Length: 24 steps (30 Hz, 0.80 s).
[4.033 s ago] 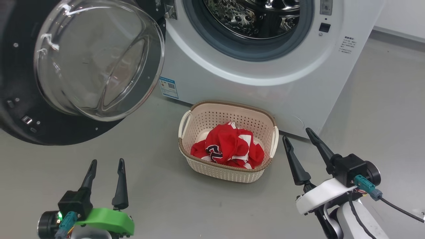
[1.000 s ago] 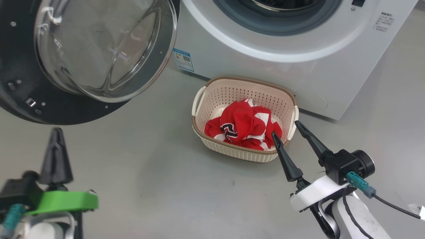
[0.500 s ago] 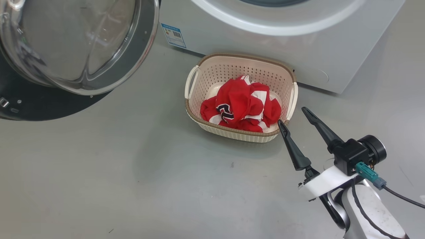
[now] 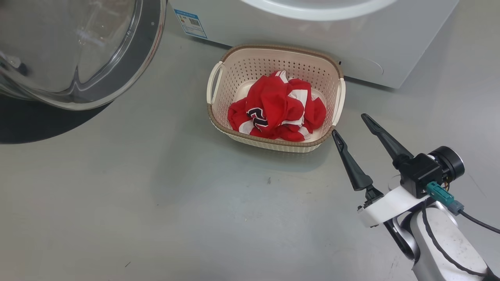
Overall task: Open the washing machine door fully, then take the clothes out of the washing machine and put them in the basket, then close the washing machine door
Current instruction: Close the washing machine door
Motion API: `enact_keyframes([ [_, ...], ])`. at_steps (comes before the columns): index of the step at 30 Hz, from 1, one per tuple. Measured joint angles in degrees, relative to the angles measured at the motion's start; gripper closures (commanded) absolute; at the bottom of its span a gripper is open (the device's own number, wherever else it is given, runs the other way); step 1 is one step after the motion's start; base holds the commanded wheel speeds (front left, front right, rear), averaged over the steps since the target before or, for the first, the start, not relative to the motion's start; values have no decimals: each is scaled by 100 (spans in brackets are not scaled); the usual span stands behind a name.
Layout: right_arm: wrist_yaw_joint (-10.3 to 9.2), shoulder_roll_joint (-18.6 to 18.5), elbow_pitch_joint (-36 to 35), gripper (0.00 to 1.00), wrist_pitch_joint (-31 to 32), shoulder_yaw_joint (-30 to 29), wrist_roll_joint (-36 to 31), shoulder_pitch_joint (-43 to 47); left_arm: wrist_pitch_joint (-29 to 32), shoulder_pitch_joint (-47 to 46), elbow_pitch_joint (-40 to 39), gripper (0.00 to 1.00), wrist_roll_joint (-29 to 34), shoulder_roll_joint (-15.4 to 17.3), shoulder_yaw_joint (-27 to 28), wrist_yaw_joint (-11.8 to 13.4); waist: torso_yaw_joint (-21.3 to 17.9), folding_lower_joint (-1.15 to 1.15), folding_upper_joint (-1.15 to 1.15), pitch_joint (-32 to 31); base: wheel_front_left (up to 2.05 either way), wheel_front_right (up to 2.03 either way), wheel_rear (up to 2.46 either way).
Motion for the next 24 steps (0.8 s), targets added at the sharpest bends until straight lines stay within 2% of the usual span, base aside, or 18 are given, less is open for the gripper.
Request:
enact_keyframes([
  [5, 0, -88, -3, 0, 23, 4, 9, -8, 372, -414, 592, 100, -572, 33, 267, 5, -87, 0, 0, 74, 0, 0, 0],
  [10, 0, -114, -2, 0, 24, 38, 20, -63, 726, -695, 1148, 100, -873, 35, 566, 51, -177, 0, 0, 106, 0, 0, 0],
  [14, 0, -143, -3, 0, 24, -5, 25, -70, 1037, -1161, 1558, 100, -1607, -222, 854, 78, -214, 0, 0, 128, 0, 0, 0],
  [16, 0, -163, -3, 0, 24, -15, 25, -70, 1143, -1308, 1768, 100, -1755, -342, 987, 93, -227, 0, 0, 132, 0, 0, 0],
  [24, 0, -170, -4, 0, 24, -13, 27, -74, 1575, -1735, 2515, 100, -2416, -436, 1683, 152, -287, 0, 0, 136, 0, 0, 0],
])
